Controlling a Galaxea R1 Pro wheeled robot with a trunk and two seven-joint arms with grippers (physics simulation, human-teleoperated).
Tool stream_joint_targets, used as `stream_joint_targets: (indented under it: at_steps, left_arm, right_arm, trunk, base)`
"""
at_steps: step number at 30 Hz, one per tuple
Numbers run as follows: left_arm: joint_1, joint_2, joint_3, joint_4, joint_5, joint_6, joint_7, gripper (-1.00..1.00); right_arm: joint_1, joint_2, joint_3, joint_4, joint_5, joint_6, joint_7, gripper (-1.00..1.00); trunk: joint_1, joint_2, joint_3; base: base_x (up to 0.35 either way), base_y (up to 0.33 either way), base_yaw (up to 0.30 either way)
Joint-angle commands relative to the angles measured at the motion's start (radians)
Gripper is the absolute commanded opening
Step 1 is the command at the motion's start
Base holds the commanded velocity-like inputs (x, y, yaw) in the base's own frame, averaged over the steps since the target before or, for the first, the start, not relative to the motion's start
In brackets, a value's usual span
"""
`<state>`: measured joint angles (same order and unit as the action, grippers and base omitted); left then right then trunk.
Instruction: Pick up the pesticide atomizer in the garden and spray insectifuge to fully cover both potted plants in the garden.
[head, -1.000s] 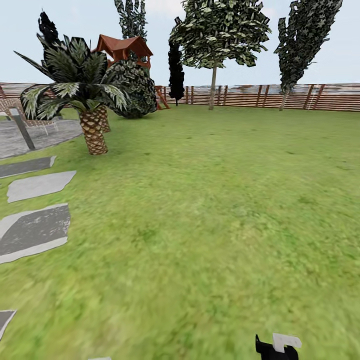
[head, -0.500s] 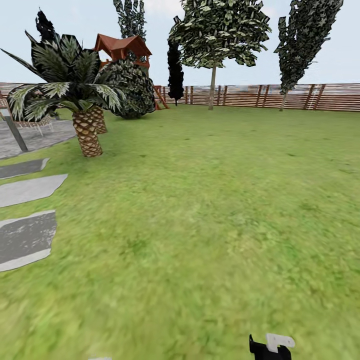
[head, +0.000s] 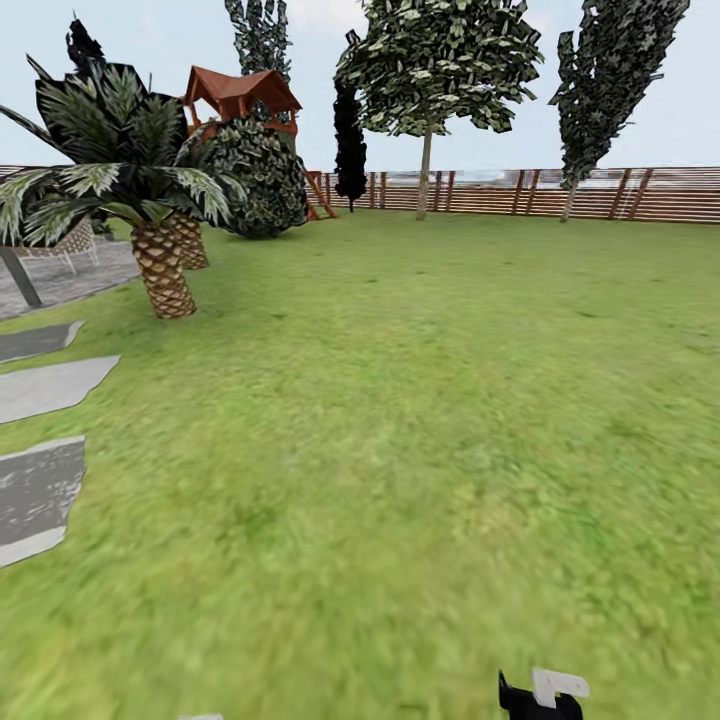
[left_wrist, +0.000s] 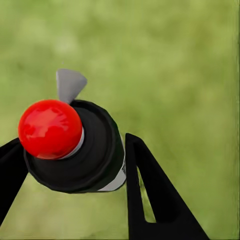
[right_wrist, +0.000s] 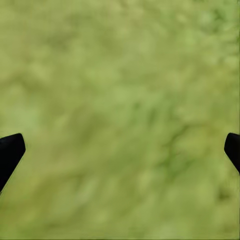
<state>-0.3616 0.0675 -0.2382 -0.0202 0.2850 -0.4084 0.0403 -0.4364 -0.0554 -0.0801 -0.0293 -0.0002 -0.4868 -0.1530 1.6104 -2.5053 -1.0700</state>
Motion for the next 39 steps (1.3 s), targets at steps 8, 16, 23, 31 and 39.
stream_joint_targets:
  at_steps: [8,16,23,31,39]
  left_arm:
    - [0.000,0.000,-0.009,0.000,0.005,-0.003,0.004,-1.00]
    - [0.000,0.000,-0.009,0.000,0.005,-0.003,0.004,-1.00]
    - [0.000,0.000,-0.009,0.000,0.005,-0.003,0.004,-1.00]
    - [0.000,0.000,-0.009,0.000,0.005,-0.003,0.004,-1.00]
    - [0.000,0.000,-0.009,0.000,0.005,-0.003,0.004,-1.00]
  right_arm:
    - [0.001,0.000,-0.007,0.000,0.000,-0.004,0.003,1.00]
    - [0.001,0.000,-0.007,0.001,0.000,-0.004,0.003,1.00]
    - [0.001,0.000,-0.007,0.001,0.000,-0.004,0.003,1.00]
    - [0.001,0.000,-0.007,0.001,0.000,-0.004,0.003,1.00]
    - [0.001,0.001,-0.007,0.001,0.000,-0.004,0.003,1.00]
  trunk:
    - [0.000,0.000,-0.001]
    - [0.000,0.000,-0.001]
    - [0.000,0.000,-0.001]
    - [0.000,0.000,-0.001]
    - [0.000,0.000,-0.001]
  base:
    - [0.324,-0.109,0.000]
    - [0.324,-0.106,0.000]
    - [0.326,-0.093,0.000]
    - [0.327,-0.092,0.000]
    - [0.327,-0.092,0.000]
